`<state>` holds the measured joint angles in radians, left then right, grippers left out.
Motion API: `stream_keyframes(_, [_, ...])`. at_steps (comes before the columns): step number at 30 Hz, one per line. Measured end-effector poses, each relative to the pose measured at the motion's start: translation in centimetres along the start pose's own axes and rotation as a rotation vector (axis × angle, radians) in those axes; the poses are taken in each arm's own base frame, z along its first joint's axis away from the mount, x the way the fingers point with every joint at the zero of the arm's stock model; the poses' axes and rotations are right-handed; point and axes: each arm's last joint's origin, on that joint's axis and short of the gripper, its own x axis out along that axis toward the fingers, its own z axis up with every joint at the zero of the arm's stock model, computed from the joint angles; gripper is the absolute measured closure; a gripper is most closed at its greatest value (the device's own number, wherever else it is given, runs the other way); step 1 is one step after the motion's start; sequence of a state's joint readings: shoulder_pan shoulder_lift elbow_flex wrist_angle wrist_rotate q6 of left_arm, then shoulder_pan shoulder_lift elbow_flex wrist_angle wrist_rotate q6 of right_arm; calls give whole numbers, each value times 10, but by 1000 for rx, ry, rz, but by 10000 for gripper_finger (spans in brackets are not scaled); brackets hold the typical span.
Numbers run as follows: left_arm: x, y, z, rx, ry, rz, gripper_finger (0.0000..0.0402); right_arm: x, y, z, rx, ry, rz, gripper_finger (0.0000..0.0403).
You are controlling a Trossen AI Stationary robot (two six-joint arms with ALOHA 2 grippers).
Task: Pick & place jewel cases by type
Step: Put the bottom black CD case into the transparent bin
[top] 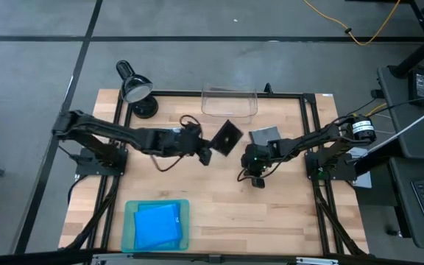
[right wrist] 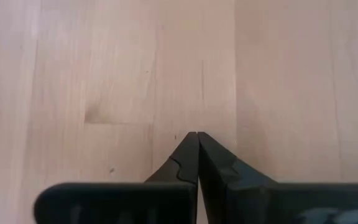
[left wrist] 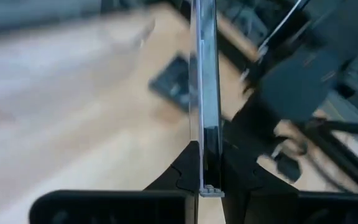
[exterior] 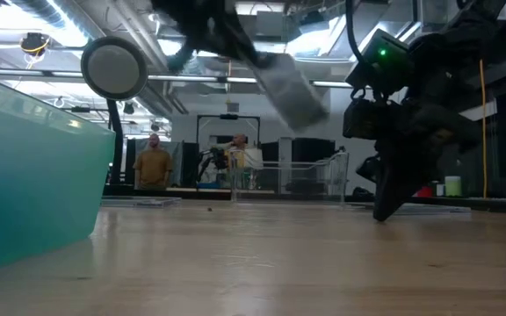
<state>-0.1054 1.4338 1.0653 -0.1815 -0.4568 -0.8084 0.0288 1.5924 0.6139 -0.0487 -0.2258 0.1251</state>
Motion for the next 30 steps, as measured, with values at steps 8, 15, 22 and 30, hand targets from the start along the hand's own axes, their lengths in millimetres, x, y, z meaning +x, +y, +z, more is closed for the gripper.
stream_keyframes(8, [-71, -17, 27, 273, -276, -46, 380, 0, 2, 9, 96, -92, 41, 395])
stream_keyframes(15, [-117, -38, 36, 454, -462, -202, 380, -2, 4, 21, 190, -201, 94, 395])
stream_keyframes(22, [-138, -47, 32, 548, -508, -278, 380, -8, 8, 38, 275, -367, 175, 395])
stream_keyframes(30, [-148, -54, 21, 639, -504, -326, 380, -29, 19, 67, 169, -695, 355, 395])
